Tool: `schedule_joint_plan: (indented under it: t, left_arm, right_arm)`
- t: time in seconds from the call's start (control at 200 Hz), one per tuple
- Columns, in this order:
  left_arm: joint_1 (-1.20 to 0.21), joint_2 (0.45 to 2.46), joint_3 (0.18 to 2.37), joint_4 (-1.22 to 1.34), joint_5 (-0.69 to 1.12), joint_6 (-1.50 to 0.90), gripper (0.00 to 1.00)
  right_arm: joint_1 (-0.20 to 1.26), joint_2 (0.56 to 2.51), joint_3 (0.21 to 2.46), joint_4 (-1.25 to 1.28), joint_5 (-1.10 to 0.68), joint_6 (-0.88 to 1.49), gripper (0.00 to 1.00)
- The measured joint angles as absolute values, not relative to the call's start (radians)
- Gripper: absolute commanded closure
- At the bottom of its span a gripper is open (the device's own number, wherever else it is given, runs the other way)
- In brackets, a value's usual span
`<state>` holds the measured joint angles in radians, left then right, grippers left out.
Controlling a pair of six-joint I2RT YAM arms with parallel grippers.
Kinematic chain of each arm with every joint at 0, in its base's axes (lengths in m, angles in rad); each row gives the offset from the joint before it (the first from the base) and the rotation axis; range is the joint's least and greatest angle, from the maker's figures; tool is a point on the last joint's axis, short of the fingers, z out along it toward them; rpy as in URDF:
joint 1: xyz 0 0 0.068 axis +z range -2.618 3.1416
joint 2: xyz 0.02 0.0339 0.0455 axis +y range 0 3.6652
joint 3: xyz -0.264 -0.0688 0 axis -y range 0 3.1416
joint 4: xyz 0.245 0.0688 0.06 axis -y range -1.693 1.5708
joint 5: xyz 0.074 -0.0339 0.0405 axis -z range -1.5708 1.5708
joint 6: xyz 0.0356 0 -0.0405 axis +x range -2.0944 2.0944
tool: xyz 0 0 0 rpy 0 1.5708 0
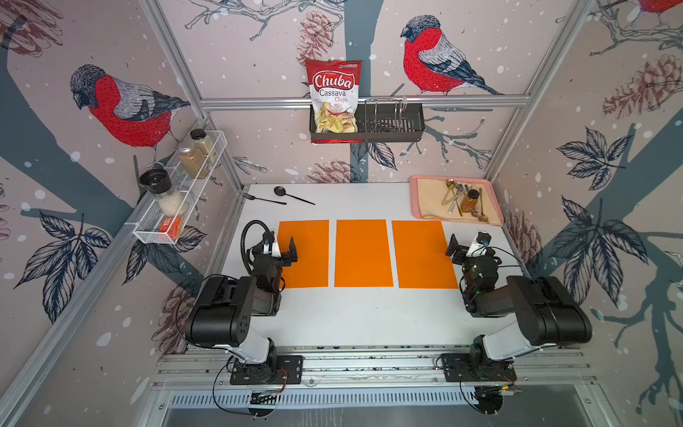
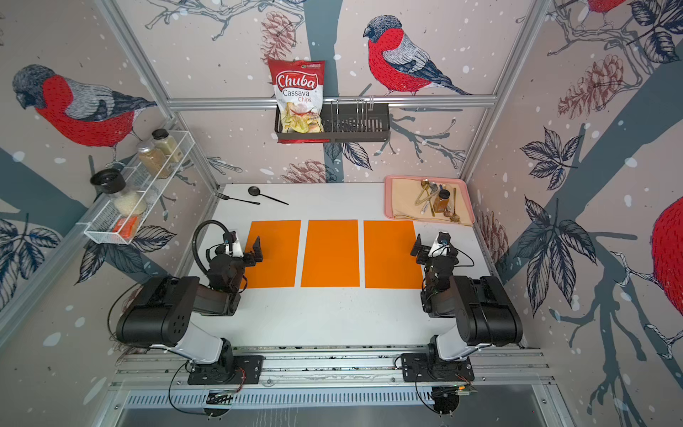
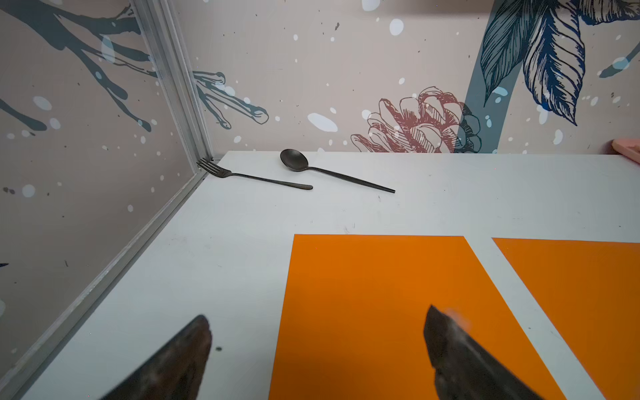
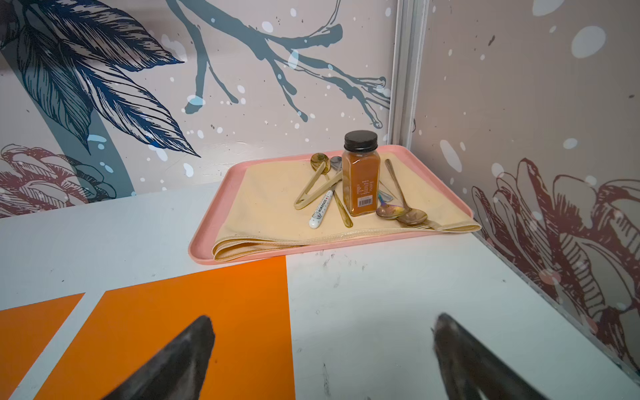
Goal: Fold the rectangular paper in half along the long edge
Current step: Pick up the paper from the center of the board.
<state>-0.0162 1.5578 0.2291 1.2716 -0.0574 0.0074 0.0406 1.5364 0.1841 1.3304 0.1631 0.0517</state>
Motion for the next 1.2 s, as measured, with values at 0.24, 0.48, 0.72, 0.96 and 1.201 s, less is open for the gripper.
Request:
schedule_joint_plan:
  t: [0.24, 0.48, 0.72, 0.96, 1.201]
  left_arm:
    - [-0.016, 1.557, 0.229, 1.272, -0.06, 0.007, 0.02]
    - [-0.016, 1.557, 0.229, 1.272, -0.06, 0.007, 0.02]
    - [-0.016, 1.557, 0.229, 1.272, -0.06, 0.007, 0.02]
    - [-0.017, 1.557, 0.229, 1.272, -0.061, 0.007, 0.02]
    - [-0.048, 1.552, 0.199, 1.289, -0.142, 0.008, 0.02]
  right_arm:
    - [0.04, 1.536, 0.184, 1.33, 0.166, 0.052, 0.0]
    - [0.04, 1.536, 0.184, 1.33, 0.166, 0.052, 0.0]
    - [0.039, 1.536, 0.184, 1.33, 0.166, 0.052, 0.0]
    - [0.039, 1.536, 0.184, 1.33, 0.166, 0.052, 0.0]
    - [0.092, 1.538, 0.133, 1.394, 0.249, 0.047, 0.0]
